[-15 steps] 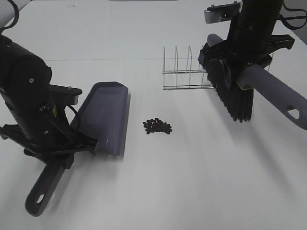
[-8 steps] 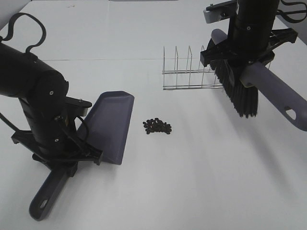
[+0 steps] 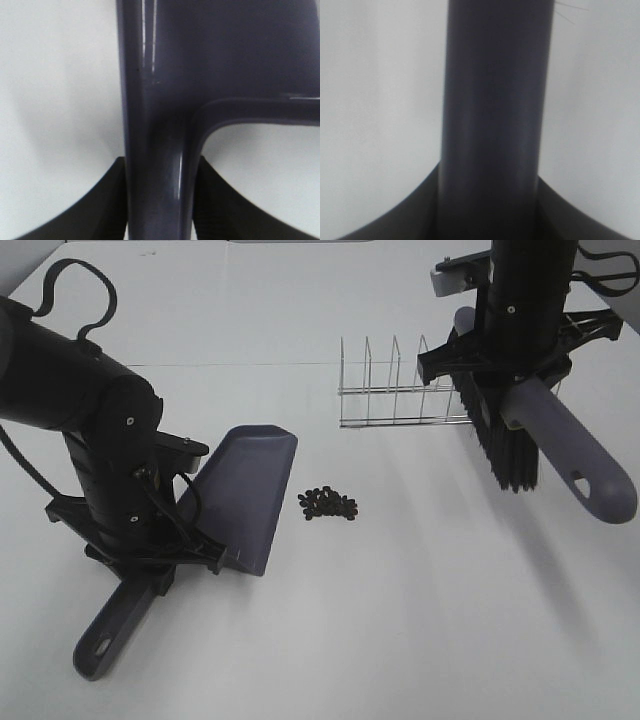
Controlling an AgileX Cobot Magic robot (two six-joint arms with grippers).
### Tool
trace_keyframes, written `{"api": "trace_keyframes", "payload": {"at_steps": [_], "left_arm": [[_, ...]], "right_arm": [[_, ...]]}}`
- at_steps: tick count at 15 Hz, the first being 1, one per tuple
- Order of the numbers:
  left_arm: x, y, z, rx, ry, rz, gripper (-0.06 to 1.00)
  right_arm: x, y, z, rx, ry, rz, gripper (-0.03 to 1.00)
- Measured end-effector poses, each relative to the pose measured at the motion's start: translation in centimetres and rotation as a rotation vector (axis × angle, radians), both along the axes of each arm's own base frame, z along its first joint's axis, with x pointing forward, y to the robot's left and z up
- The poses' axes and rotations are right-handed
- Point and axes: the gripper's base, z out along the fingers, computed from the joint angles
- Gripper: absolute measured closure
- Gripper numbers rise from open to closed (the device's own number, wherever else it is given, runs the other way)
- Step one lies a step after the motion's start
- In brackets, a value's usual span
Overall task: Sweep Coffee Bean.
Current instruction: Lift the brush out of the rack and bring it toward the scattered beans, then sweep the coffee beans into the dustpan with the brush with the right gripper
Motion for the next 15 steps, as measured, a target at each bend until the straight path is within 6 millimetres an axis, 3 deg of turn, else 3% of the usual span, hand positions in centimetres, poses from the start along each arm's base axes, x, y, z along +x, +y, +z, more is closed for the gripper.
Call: {"api": "trace_keyframes", "payload": {"at_steps": [2, 6, 10, 15], "left_arm": [[0.0, 0.0, 0.0, -0.001, 0.000, -0.012, 0.62], [0.1, 0.0, 0.0, -0.002, -0.001, -0.020, 0.62], [0.2, -0.1, 0.0, -0.005, -0.004, -0.029, 0.62], [0.2, -0.1, 0.0, -0.008, -0.008, -0.038, 0.62]], "right_arm": [[0.6, 0.2, -3.0, -0.024, 0.066, -0.018, 0.67], [0.9, 0.7, -6.7, -0.053, 0.141, -0.047, 0.67], [-0.4, 5.0, -9.5, -0.032, 0.182, 0.015, 0.67], [-0.9, 8.2, -11.9, 0.146, 0.229, -0.037, 0.67]]}}
